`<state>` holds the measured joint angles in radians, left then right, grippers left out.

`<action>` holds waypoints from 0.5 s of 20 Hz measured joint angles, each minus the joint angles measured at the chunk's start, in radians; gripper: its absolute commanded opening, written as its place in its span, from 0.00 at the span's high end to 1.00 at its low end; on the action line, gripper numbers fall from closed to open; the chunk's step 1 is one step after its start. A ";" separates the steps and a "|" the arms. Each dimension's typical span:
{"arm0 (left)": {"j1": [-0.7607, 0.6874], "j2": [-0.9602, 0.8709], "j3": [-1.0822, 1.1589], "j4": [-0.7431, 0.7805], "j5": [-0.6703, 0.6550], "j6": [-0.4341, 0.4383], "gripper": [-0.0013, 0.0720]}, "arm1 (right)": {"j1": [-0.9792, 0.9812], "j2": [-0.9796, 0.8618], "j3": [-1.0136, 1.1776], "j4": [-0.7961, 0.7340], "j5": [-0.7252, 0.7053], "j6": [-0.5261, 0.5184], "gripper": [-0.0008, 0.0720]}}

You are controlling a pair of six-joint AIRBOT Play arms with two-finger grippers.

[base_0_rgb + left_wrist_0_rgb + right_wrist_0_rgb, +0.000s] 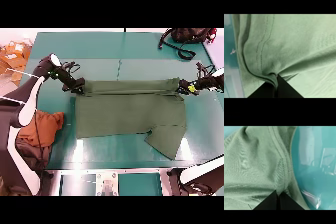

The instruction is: Fold the shirts.

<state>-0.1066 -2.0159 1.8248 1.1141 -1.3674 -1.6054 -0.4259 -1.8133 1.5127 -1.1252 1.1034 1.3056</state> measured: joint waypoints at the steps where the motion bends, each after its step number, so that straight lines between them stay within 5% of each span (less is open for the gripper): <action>1: 0.000 0.000 -0.003 -0.004 -0.004 -0.004 0.22 | 0.002 0.000 -0.001 -0.002 0.000 0.000 0.80; 3: -0.001 0.002 -0.003 -0.040 -0.012 -0.013 0.21 | 0.004 0.001 0.007 -0.004 0.008 0.013 0.52; 8: 0.013 0.002 0.075 -0.090 -0.149 -0.016 0.23 | -0.005 0.051 0.071 -0.068 0.118 0.097 0.49; 9: 0.019 0.008 0.095 -0.097 -0.189 -0.017 0.48 | -0.008 0.069 0.077 -0.088 0.143 0.110 0.55; 10: 0.026 0.019 0.111 -0.098 -0.235 -0.017 0.75 | -0.013 0.092 0.079 -0.109 0.179 0.124 0.73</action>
<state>-0.0811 -1.9965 1.9362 1.0161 -1.6028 -1.6226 -0.4393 -1.7214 1.5917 -1.2343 1.2823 1.4296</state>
